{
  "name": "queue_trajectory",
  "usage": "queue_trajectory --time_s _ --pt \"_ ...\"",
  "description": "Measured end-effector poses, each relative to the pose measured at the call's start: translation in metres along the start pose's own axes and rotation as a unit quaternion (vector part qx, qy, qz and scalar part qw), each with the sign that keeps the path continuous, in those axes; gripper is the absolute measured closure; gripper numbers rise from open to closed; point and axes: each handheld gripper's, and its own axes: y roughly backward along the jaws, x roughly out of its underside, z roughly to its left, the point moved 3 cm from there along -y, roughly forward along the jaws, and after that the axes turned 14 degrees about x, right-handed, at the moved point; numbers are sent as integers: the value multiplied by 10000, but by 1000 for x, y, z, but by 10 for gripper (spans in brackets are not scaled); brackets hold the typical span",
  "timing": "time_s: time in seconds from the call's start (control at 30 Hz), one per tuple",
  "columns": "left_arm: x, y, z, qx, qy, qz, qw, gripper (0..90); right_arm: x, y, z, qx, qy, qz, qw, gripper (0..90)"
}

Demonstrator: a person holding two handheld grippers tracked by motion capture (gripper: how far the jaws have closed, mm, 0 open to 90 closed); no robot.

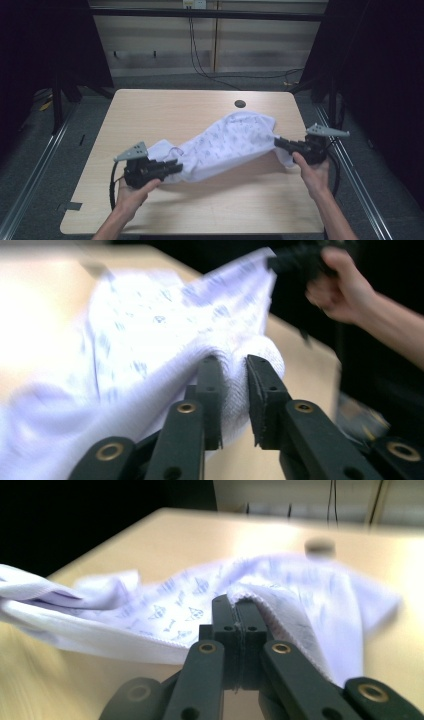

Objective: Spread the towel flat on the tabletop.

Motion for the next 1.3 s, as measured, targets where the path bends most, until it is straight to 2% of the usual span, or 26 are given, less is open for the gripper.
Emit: queue_trajectory --time_s 0.07,0.13,0.17,0.23,0.3,0.33,0.37,0.43,0.47,0.5,0.53,0.57,0.63,0.67,0.7,0.73,0.77,0.8,0.83,0.9,0.97,1.07,1.13,1.17,1.27,1.3 --pt "10 0 -2 96 14 169 9998 727 21 -1 -8 150 39 236 9996 894" --pt "16 6 0 134 60 93 9998 666 38 -3 -20 287 -36 401 9988 893" --pt "18 10 3 79 65 61 9999 622 47 -5 -28 408 -17 435 9982 892" --pt "21 17 12 -97 153 -25 9998 529 57 -9 -40 498 -216 515 9972 891" --pt "24 24 23 -295 185 -71 9994 490 64 -15 -47 537 -329 575 9964 883" --pt "26 29 31 -404 323 -202 9985 477 65 -17 -48 542 -330 640 9959 857" --pt "29 32 36 -418 414 -240 9980 472 65 -16 -45 595 -255 657 9957 781" --pt "34 37 45 -658 413 -129 9969 509 62 -9 -40 577 -256 612 9961 678" --pt "40 40 53 -727 460 -11 9963 540 61 -4 -36 584 -130 595 9964 627" --pt "45 40 57 -714 481 94 9962 599 60 3 -30 569 149 617 9964 580" --pt "53 41 63 -815 484 298 9951 648 60 7 -27 580 310 676 9955 568" --pt "59 42 67 -964 568 425 9928 651 62 13 -22 630 418 701 9947 549" --pt "61 46 68 -909 697 261 9931 631 68 26 -15 594 417 619 9954 540" --pt "60 47 67 -967 712 237 9925 613 72 32 -11 654 452 582 9951 539" --pt "61 45 67 -949 740 235 9925 595 74 35 -8 587 410 543 9960 540" --pt "63 40 66 -951 746 437 9917 593 75 37 -5 536 410 502 9965 540" --pt "66 36 67 -1095 723 687 9890 592 74 36 3 449 442 482 9969 543" --pt "69 31 67 -1124 749 905 9867 606 73 34 10 351 511 502 9968 547" --pt "72 28 67 -1089 711 1008 9864 621 72 30 20 240 594 508 9967 550" --pt "73 26 64 -1068 798 969 9863 633 69 22 37 24 733 533 9959 560" --pt "74 24 60 -1048 819 971 9863 653 65 10 56 -303 831 562 9945 561" --pt "79 14 42 -897 653 1090 9878 651 62 -13 85 -671 1024 685 9901 575" --pt "81 8 29 -881 574 1255 9865 650 61 -26 101 -829 1106 749 9876 579" --pt "82 5 23 -801 629 1286 9865 644 60 -31 109 -902 1161 767 9862 580" --pt "85 -4 8 -449 580 1481 9862 640 56 -45 130 -1164 1241 767 9824 594" --pt "85 -6 7 -354 670 1466 9863 641 54 -50 137 -1285 1252 773 9807 600"
